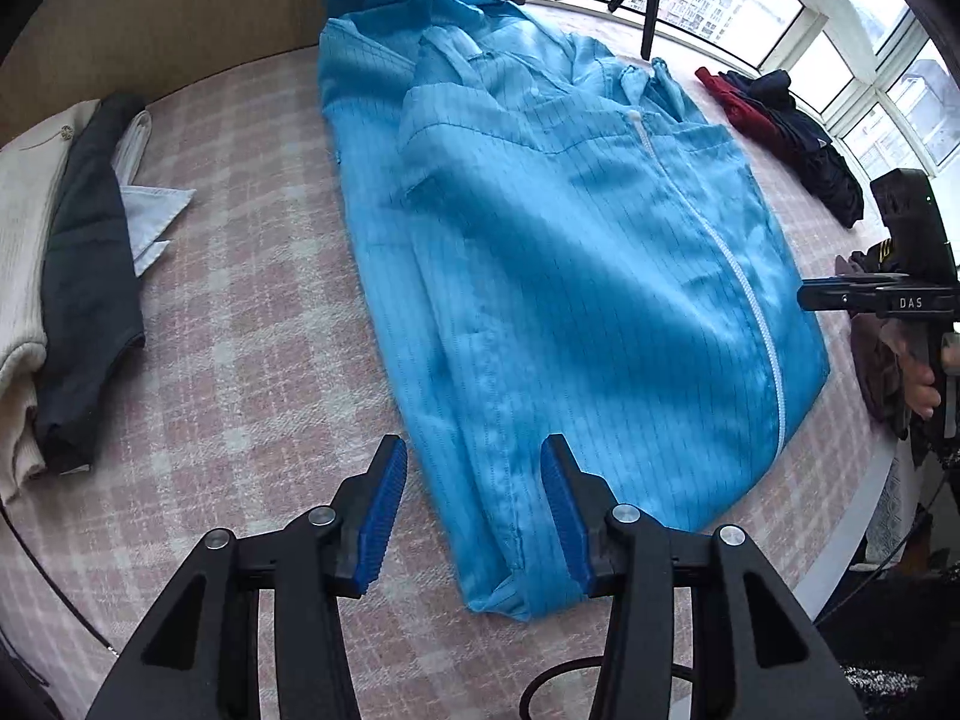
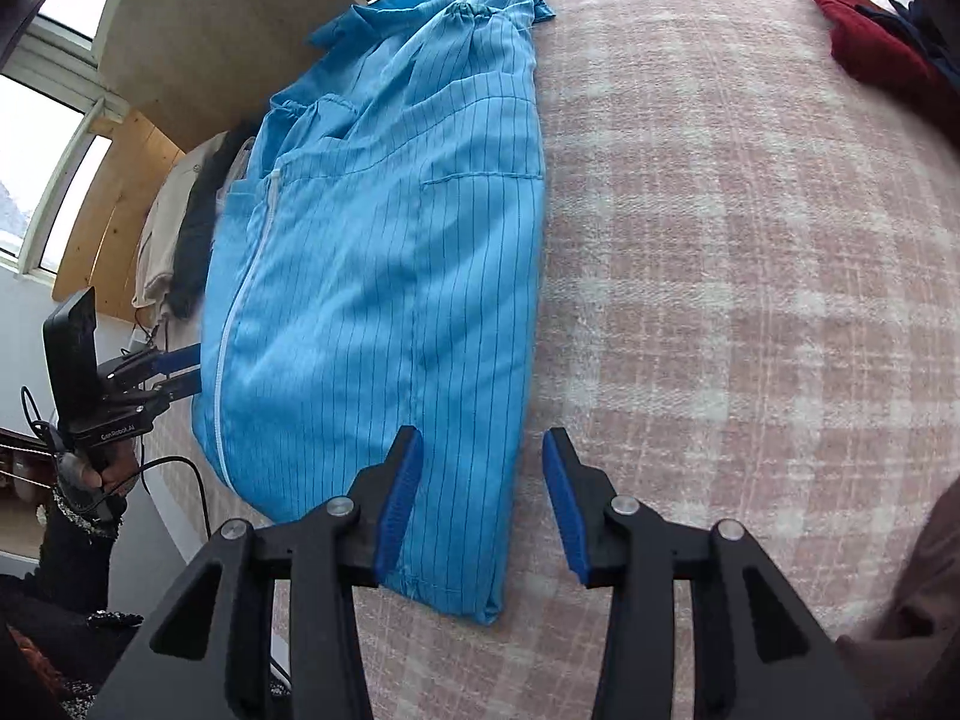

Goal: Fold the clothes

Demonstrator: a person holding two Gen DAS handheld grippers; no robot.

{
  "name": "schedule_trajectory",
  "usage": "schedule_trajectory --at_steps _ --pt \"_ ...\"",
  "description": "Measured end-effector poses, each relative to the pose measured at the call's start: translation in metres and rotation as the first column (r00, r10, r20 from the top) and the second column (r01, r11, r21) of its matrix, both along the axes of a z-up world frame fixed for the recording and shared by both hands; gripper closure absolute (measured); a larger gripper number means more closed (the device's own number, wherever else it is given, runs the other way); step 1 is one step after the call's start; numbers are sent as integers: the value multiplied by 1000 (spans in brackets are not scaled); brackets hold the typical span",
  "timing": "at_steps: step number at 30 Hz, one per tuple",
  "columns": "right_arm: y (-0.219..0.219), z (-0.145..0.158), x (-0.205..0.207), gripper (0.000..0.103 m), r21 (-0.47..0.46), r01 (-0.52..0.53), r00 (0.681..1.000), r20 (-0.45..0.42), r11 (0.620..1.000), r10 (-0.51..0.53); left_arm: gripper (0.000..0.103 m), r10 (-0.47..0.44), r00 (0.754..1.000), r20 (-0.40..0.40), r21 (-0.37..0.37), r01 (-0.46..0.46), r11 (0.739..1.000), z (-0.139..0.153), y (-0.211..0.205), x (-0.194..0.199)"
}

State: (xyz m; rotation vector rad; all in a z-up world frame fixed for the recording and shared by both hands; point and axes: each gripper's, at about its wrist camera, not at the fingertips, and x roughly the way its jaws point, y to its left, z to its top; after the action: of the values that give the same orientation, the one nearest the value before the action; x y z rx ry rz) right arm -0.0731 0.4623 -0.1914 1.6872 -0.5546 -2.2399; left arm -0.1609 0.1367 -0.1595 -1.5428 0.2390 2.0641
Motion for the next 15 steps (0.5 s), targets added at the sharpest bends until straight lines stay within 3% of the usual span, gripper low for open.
schedule_trajectory --at_steps 6,7,8,9,11,12,15 --pt "-11 0 -4 62 23 -22 1000 -20 999 22 65 -71 997 -25 5 72 997 -2 19 -1" --pt "-12 -1 -5 62 24 -22 1000 -19 999 22 71 -76 997 -27 7 76 997 -4 20 -2" --pt "-12 -1 -5 62 22 -20 1000 -22 1000 20 86 -75 997 -24 11 76 997 -5 20 -4" --pt "-13 0 -5 62 20 -19 999 -28 1000 19 92 -67 998 -16 20 67 998 -6 19 -7" --pt "-14 1 -6 73 14 -16 999 -41 1000 17 100 -43 999 1 65 43 997 -2 13 -10" --pt "-14 3 -6 82 12 -17 999 -48 1000 18 100 -31 1000 0 82 31 996 3 9 -10" --pt "-15 13 -6 94 9 -26 997 -75 1000 27 102 1 1000 -12 125 1 992 19 -5 -5"
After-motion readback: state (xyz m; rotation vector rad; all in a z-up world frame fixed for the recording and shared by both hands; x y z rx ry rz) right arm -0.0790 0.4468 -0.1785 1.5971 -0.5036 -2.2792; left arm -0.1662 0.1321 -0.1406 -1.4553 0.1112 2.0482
